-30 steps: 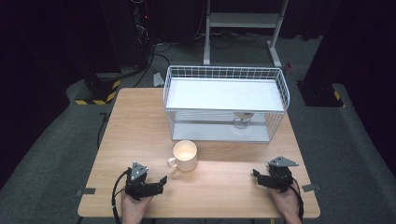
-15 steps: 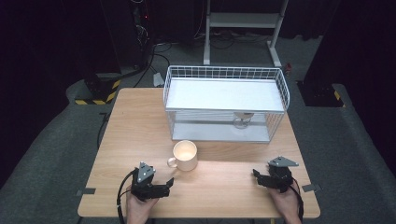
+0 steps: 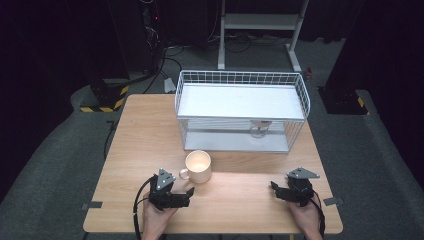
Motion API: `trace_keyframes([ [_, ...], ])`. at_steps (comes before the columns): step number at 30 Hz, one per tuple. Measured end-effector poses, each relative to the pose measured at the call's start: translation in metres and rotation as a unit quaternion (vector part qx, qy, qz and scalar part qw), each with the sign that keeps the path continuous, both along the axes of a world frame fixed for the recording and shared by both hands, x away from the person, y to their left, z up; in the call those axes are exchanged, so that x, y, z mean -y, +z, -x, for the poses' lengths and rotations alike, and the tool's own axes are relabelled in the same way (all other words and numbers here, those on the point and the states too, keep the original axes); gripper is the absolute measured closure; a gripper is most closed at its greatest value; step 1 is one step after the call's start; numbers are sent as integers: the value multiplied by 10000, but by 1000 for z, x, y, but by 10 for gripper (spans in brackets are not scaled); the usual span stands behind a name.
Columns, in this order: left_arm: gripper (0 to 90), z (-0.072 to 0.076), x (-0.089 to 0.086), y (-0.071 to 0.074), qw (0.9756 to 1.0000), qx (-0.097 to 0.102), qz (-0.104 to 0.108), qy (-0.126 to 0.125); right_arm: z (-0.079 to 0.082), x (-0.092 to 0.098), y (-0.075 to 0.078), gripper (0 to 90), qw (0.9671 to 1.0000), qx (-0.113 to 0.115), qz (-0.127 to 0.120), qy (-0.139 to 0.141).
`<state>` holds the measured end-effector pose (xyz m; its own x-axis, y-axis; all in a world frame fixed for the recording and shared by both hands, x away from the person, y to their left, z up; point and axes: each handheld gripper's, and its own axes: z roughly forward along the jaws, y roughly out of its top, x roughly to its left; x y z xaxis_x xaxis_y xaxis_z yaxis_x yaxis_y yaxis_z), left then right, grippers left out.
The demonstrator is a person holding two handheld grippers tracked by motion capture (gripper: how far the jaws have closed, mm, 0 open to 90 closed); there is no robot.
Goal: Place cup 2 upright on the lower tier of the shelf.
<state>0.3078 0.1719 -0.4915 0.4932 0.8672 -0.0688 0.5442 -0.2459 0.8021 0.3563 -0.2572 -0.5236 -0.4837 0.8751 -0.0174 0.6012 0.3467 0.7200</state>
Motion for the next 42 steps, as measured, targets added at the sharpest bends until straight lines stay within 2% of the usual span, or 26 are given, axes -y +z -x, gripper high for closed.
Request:
trace_keyframes([
  [6,28,-7,7,1,10000,-36,3,-87,0,0,0,254,10000,0,0,0],
  [31,3,-41,28,11,9995,98,-78,-295,0,0,0,253,10000,-1,-1,-2],
  [42,14,-53,34,7,9995,75,-31,-304,0,0,0,253,10000,-2,-1,-3],
])
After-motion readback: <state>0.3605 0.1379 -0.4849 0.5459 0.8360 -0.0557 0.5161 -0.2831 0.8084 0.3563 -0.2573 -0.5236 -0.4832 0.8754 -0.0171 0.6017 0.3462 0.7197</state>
